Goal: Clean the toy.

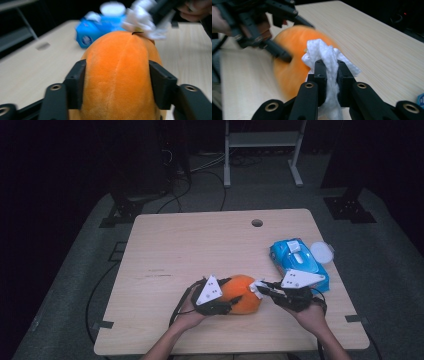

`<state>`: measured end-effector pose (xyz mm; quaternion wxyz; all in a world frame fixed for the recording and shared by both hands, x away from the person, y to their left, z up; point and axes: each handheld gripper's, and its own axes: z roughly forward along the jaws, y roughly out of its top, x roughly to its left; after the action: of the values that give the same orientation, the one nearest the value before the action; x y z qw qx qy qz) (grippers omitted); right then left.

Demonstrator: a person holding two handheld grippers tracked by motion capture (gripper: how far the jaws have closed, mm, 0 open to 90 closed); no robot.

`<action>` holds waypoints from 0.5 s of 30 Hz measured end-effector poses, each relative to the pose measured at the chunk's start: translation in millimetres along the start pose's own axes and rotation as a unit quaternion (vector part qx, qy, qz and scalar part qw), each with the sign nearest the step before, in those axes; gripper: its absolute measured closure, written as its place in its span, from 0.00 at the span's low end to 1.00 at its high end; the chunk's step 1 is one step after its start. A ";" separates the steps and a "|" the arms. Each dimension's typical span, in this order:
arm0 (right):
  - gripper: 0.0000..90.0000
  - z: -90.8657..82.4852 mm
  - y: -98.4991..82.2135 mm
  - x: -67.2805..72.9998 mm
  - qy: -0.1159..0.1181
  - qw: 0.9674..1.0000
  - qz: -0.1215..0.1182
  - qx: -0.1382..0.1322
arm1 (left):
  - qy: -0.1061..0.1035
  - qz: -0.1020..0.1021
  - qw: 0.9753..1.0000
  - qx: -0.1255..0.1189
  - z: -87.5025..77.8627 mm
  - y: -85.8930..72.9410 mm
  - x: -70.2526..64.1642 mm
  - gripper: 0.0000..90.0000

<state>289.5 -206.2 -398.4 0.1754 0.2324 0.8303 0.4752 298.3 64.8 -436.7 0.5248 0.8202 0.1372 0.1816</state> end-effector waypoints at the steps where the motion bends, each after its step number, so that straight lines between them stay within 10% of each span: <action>1: 0.89 4.0 -3.2 -0.9 0.004 1.000 -0.001 0.005 | -0.007 -0.010 1.000 0.000 -0.7 -0.8 1.1 0.32; 10: 0.90 -1.4 -15.6 -6.6 -0.002 0.999 0.031 0.008 | -0.024 -0.003 1.000 0.011 -6.1 -6.6 3.6 0.27; 15: 0.90 3.1 -2.5 12.0 0.022 1.000 -0.003 -0.007 | -0.023 0.004 1.000 0.009 -4.2 -8.3 0.9 0.27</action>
<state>280.6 -198.5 -402.9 0.1604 0.2184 0.8315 0.4850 297.0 72.0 -442.6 0.5198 0.8293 0.1234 0.1639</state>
